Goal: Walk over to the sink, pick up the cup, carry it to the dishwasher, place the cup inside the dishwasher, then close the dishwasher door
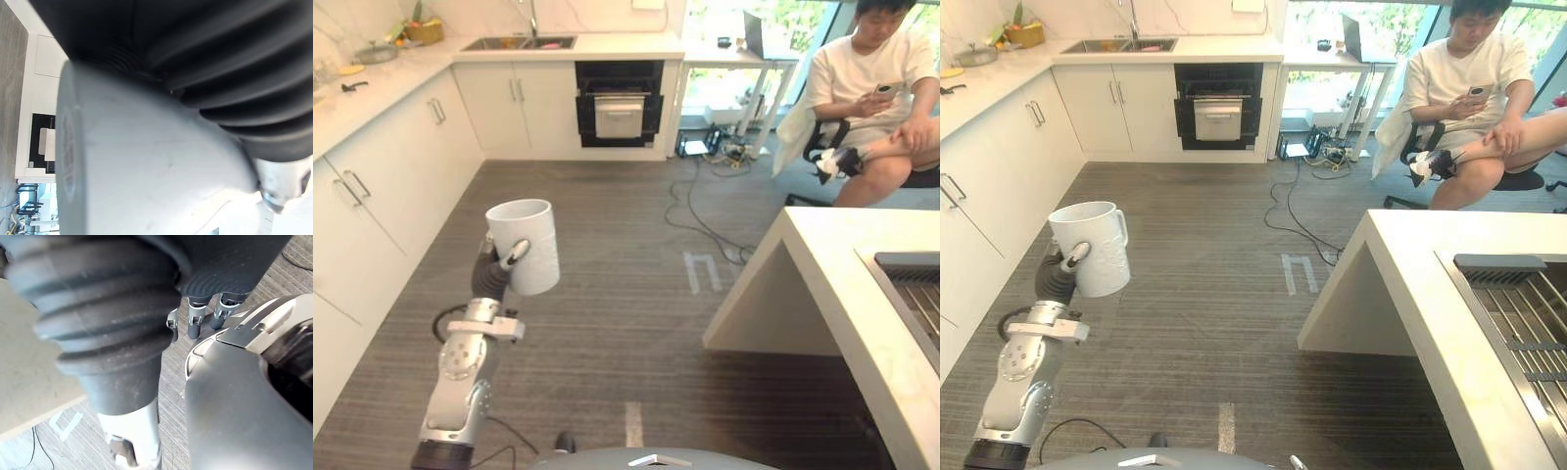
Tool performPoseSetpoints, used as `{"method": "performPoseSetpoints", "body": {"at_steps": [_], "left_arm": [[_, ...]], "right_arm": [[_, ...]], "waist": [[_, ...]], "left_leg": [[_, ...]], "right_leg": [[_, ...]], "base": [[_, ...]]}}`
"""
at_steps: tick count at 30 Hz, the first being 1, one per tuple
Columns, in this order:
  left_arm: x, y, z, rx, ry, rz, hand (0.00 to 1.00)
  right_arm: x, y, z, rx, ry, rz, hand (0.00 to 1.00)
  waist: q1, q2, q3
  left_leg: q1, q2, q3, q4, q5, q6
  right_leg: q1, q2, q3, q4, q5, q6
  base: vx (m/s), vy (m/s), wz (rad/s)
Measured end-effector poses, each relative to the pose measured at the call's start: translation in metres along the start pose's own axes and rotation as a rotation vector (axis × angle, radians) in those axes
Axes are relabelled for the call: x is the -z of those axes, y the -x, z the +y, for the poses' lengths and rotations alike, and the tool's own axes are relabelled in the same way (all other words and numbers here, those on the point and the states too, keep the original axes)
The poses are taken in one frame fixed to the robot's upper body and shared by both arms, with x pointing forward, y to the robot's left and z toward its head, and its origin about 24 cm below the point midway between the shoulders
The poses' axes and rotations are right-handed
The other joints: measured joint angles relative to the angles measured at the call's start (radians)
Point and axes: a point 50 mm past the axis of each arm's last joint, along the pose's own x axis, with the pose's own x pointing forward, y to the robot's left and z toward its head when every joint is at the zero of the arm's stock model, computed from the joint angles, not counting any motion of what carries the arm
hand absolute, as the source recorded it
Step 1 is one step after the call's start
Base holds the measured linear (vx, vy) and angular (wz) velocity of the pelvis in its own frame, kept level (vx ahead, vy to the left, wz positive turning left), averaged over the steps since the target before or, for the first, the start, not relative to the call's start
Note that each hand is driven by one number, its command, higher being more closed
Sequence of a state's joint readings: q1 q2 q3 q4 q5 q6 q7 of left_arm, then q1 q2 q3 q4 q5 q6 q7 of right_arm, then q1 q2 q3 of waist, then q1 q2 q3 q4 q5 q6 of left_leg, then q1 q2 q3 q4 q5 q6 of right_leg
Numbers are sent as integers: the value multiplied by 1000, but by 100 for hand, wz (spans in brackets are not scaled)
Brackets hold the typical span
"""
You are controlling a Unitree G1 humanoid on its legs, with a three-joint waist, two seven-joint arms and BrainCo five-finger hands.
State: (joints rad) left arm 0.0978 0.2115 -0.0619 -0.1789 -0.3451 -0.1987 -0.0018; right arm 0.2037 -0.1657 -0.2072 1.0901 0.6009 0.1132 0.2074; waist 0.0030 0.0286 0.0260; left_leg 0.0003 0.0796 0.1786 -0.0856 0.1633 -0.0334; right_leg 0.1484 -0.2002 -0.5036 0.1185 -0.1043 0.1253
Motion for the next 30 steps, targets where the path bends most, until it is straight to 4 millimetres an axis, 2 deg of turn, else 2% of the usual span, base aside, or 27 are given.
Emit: {"method": "performPoseSetpoints", "body": {"at_steps": [2,6,7,8,9,10,11,12,13,14,15,18,20,21,22,24,30], "left_arm": [[1,-3,-10,-1,1,-9,100],[4,-5,-15,-16,-20,16,100],[4,-7,-20,1,-16,23,100],[4,-10,-24,18,-12,19,100],[3,-14,-34,45,10,16,100],[4,-15,-37,56,15,17,100],[8,-17,-43,69,27,42,100],[9,-20,-46,61,48,48,100],[7,-23,-46,55,56,40,100],[0,-30,-42,33,65,9,100],[-2,-32,-37,-12,68,-4,100],[-1,-29,-33,-48,72,3,100],[-3,-29,-36,-30,76,-5,100],[-4,-30,-38,-17,80,-11,100],[-5,-30,-40,1,88,-18,100],[-8,-32,-46,41,112,-27,100],[-18,-43,-55,96,114,-76,100]], "right_arm": [[0,0,2,-9,36,5,0],[3,0,6,-14,81,16,0],[6,0,7,-18,56,21,0],[14,1,7,-18,33,40,0],[18,1,8,-10,5,44,0],[19,2,8,-11,-7,39,0],[21,3,7,2,-23,37,0],[19,2,8,-2,-21,33,0],[20,2,9,-3,-23,39,0],[26,1,15,-10,-26,62,0],[30,0,18,-14,-20,80,0],[28,0,16,-9,5,83,0],[26,0,17,-4,-18,83,0],[26,0,17,-3,-30,82,0],[24,0,14,5,-34,81,0],[22,1,10,16,-58,77,0],[24,1,8,16,-119,73,0]], "waist": [[-3,2,-1],[-6,-3,-8],[-18,-11,-32],[-31,-50,-45],[-23,-53,-44],[-25,-53,-45],[-38,-59,-52],[-38,-25,-59],[-37,-35,-62],[-26,-70,-67],[-27,-92,-65],[-19,-78,-66],[-26,-67,-67],[-28,-70,-64],[-29,-57,-56],[-29,-48,-55],[-32,-50,-53]], "left_leg": [[-2,-3,14,0,-2,3],[-26,-17,7,-1,-3,3],[-66,-27,10,-1,-12,-1],[-82,-52,16,31,-28,19],[-97,-68,22,171,-68,58],[-92,-76,8,163,-109,50],[-52,-88,-22,122,-96,56],[-36,-71,-35,80,-80,51],[-33,-66,-29,69,-78,48],[-31,-64,0,58,-79,47],[-25,-58,24,48,-76,42],[-16,-21,71,27,-59,16],[-5,-6,72,0,-43,-6],[-1,3,76,0,-37,-9],[1,11,79,0,-25,-13],[2,15,77,0,-15,-23],[5,14,72,0,-13,-20]], "right_leg": [[-2,2,20,-1,0,0],[-18,9,79,11,-11,6],[-59,18,139,41,-40,3],[-91,0,194,66,-68,-1],[-114,4,280,154,-128,-13],[-110,18,330,176,-107,-8],[-133,21,414,241,-96,-23],[-148,40,455,248,-97,-43],[-143,48,462,203,-91,-40],[-142,47,465,123,-61,-34],[-139,44,473,85,-37,-26],[-130,67,454,62,-28,-11],[-122,81,430,43,-24,-18],[-114,87,424,39,-17,-26],[-109,93,414,38,-14,-26],[-101,97,407,36,-12,-28],[-88,99,409,36,-12,-28]], "base": [[-90,50,17],[-67,37,22],[-19,33,69],[66,8,76],[94,-11,62],[144,21,58],[75,61,60],[76,78,50],[-8,18,28],[-28,-21,21],[-23,-87,23],[20,-117,7],[31,-95,21],[56,-96,19],[56,-76,10],[79,-57,9],[51,-11,3]]}}
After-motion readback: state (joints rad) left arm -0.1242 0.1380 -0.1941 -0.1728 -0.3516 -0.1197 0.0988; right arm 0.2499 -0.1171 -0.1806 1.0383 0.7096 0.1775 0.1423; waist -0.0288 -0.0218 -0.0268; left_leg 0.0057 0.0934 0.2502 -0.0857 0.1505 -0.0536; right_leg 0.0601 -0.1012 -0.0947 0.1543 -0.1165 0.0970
